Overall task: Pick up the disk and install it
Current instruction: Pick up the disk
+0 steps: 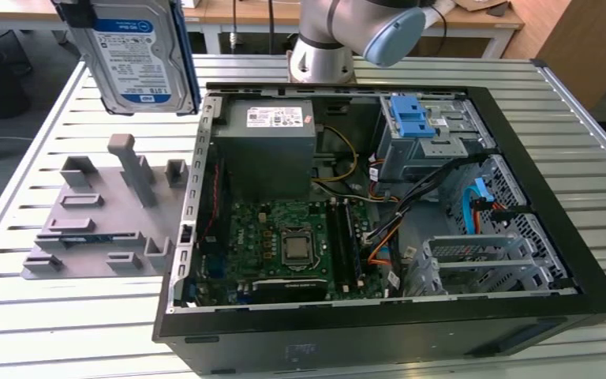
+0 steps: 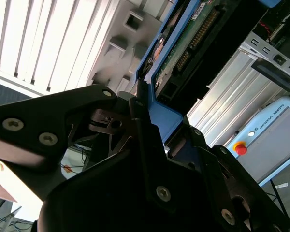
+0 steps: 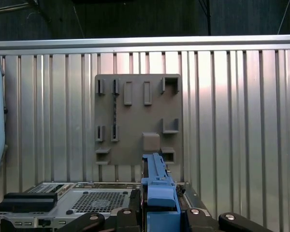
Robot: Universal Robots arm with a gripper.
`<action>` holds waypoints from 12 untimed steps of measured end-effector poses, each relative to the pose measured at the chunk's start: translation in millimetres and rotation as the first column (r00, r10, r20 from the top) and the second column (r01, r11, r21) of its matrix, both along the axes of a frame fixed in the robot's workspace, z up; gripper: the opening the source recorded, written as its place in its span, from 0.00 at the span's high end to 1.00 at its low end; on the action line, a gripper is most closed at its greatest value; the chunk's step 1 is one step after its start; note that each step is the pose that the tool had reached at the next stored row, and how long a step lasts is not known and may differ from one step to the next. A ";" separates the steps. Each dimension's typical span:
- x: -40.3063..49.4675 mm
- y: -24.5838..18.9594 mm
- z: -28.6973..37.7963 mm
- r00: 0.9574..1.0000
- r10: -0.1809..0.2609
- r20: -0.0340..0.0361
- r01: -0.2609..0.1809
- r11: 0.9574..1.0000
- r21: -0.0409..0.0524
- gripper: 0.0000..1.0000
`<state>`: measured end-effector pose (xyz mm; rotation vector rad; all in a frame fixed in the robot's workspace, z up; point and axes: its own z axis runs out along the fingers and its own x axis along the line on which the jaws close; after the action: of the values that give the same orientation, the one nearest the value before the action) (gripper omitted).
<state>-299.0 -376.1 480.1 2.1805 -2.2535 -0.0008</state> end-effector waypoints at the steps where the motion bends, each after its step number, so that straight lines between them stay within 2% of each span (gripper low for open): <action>1: 0.1 -0.1 -0.1 1.000 0.000 0.000 0.000 1.000 0.000 0.64; 12: 2.3 -1.6 0.0 1.000 0.000 0.000 0.000 1.000 0.000 0.64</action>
<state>-296.7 -377.7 480.1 2.1805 -2.2536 -0.0008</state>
